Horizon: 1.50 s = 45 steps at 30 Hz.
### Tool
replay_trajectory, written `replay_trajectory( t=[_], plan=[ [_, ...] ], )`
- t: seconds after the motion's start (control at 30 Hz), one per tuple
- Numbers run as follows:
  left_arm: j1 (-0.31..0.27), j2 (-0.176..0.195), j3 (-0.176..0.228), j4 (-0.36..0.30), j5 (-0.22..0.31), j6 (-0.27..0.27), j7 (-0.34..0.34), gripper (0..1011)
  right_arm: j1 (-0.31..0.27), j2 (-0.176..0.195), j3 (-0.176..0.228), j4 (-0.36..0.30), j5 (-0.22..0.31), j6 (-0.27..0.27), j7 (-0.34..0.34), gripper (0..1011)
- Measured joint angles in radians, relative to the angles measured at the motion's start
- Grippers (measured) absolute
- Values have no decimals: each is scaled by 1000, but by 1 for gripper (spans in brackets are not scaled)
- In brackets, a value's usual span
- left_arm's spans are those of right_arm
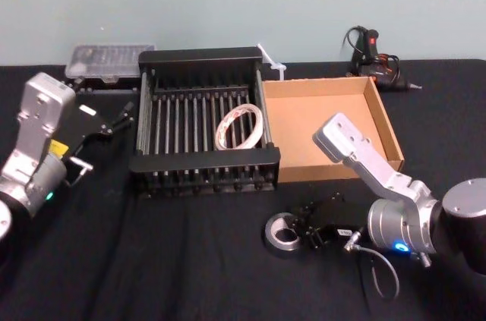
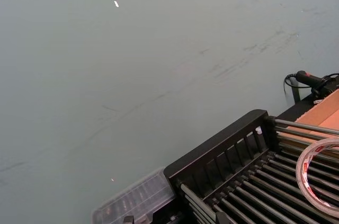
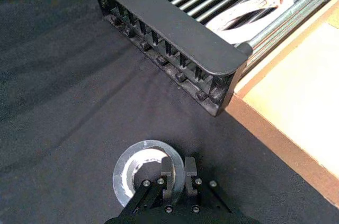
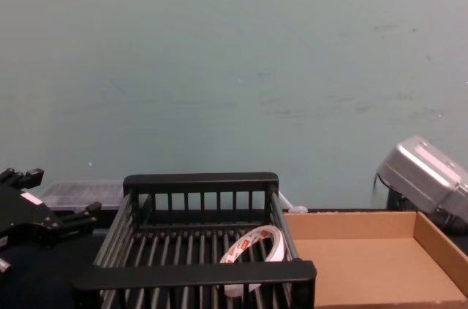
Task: Pick up the white tape and place it into the black box , Pick up the silver tape and place it into the brown box.
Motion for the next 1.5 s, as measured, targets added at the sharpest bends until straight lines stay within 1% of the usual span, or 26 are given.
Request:
replay_trajectory(
  t=[0.17,0.3,0.53,0.63,0.77,0.8,0.87,1.1,1.23,1.5],
  plan=[
    [0,0,0,0,0,0,0,1001,-6,8,8,-4,8,-27,13,148],
    [0,0,0,0,0,0,0,1001,-12,15,20,-17,22,-36,16,148],
    [0,0,0,0,0,0,0,1001,-38,34,68,-63,61,-37,-5,148],
    [0,0,0,0,0,0,0,1001,-49,45,99,-89,77,-47,-28,147],
    [0,0,0,0,0,0,0,1001,-53,48,132,-102,88,-59,-58,147],
    [0,0,0,0,0,0,0,1001,-53,48,132,-102,88,-59,-58,148],
    [0,0,0,0,0,0,0,1001,-51,45,146,-101,90,-62,-77,148],
    [0,0,0,0,0,0,0,1001,-22,12,182,-63,75,-62,-143,148],
    [0,0,0,0,0,0,0,1001,4,-21,203,-26,57,-55,-178,148],
    [0,0,0,0,0,0,0,1001,51,-77,218,41,30,-36,-222,148]
  ],
)
